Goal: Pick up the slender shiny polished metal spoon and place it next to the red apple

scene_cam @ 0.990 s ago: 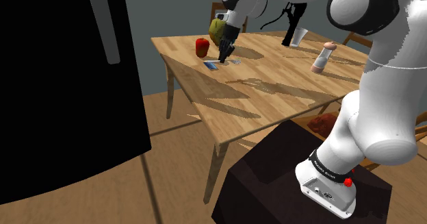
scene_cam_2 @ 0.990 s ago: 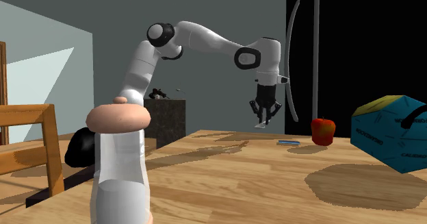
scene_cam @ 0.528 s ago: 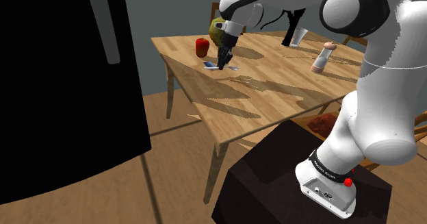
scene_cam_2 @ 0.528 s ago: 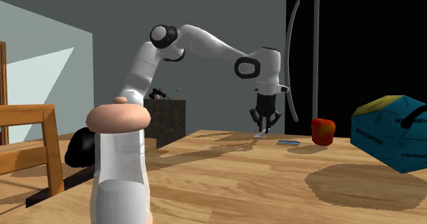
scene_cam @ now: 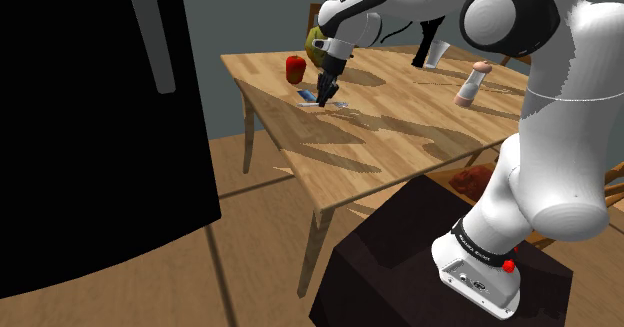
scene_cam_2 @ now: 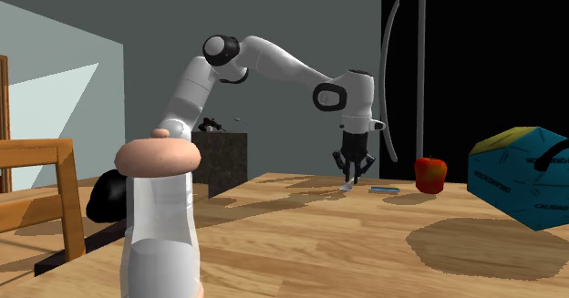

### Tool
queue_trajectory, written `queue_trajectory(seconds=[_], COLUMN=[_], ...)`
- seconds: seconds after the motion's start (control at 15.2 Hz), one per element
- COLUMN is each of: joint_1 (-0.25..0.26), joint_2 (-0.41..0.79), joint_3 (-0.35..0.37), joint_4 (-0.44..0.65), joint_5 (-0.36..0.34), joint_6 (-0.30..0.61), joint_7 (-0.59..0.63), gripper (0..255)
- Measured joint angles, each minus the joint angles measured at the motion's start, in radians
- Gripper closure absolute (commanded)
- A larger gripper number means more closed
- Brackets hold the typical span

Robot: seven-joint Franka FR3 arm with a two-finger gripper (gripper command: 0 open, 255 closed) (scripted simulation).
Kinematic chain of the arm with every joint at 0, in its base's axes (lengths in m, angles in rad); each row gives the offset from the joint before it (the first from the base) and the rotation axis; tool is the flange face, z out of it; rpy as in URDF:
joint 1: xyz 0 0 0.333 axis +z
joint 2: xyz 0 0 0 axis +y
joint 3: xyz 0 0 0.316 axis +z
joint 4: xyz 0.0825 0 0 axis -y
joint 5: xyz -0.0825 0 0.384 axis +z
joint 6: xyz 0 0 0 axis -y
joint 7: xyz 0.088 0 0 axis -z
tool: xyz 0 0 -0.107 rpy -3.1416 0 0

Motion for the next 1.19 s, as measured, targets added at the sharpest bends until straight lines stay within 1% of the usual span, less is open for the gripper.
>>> queue_trajectory(seconds=[0.13, 0.2, 0.59, 0.92, 1.19], joint_1=[0.000, 0.000, 0.000, -0.001, -0.004], joint_2=[0.000, 0.000, 0.000, -0.047, -0.049], joint_3=[0.000, 0.000, 0.000, -0.026, -0.029], joint_4=[0.000, 0.000, 0.000, 0.051, 0.061], joint_5=[0.000, 0.000, 0.000, -0.048, -0.052], joint_6=[0.000, 0.000, 0.000, -0.083, -0.096], joint_7=[0.000, 0.000, 0.000, 0.030, 0.032], gripper=[255, 0, 0, 0, 0])
